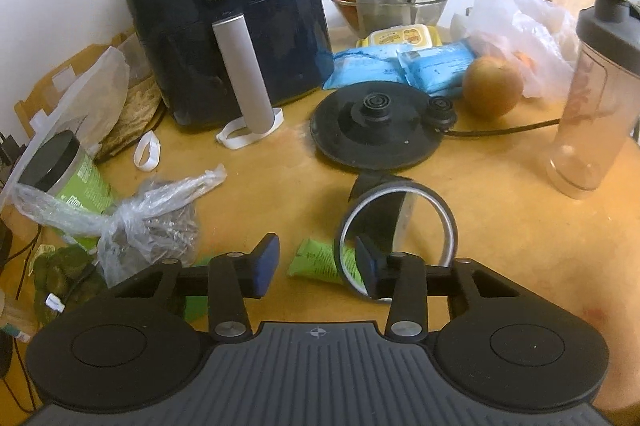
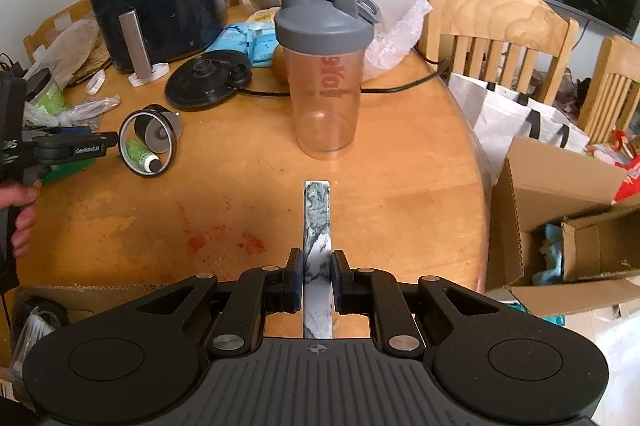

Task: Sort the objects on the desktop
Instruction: 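Grasp the round mirror ring rim with the left tool while the right tool holds the bar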

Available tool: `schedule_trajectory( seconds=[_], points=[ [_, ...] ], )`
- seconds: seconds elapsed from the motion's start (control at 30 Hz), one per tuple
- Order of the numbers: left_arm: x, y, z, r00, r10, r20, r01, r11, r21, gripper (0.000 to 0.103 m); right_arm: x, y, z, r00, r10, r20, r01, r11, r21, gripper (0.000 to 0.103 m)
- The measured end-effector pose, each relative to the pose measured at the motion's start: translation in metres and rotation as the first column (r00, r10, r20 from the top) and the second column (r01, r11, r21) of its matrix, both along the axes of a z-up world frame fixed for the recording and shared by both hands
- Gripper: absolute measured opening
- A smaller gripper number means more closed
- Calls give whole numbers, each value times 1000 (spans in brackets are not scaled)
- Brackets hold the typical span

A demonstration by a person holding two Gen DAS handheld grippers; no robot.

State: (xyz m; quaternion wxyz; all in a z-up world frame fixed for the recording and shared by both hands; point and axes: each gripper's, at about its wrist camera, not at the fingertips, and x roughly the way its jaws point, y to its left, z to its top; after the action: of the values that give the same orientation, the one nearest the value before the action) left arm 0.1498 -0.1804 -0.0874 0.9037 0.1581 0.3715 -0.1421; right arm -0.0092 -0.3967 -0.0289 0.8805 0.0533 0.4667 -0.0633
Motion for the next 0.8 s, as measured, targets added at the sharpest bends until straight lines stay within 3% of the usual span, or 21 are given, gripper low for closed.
schedule_trajectory(
  seconds=[0.4, 0.57, 0.8],
  points=[
    [10, -19, -21, 1000, 0, 12, -1, 999, 40, 23, -14, -7, -2, 999, -46, -15, 46, 999, -1, 17],
    [14, -18, -24, 999, 22, -24, -22, 999, 28, 7, -15, -8, -3, 999, -50, -15, 50, 999, -1, 17],
    [15, -12, -20, 996, 51, -67, -52, 999, -7, 7, -16, -8, -3, 999, -53, -13, 53, 999, 0, 17]
  ],
)
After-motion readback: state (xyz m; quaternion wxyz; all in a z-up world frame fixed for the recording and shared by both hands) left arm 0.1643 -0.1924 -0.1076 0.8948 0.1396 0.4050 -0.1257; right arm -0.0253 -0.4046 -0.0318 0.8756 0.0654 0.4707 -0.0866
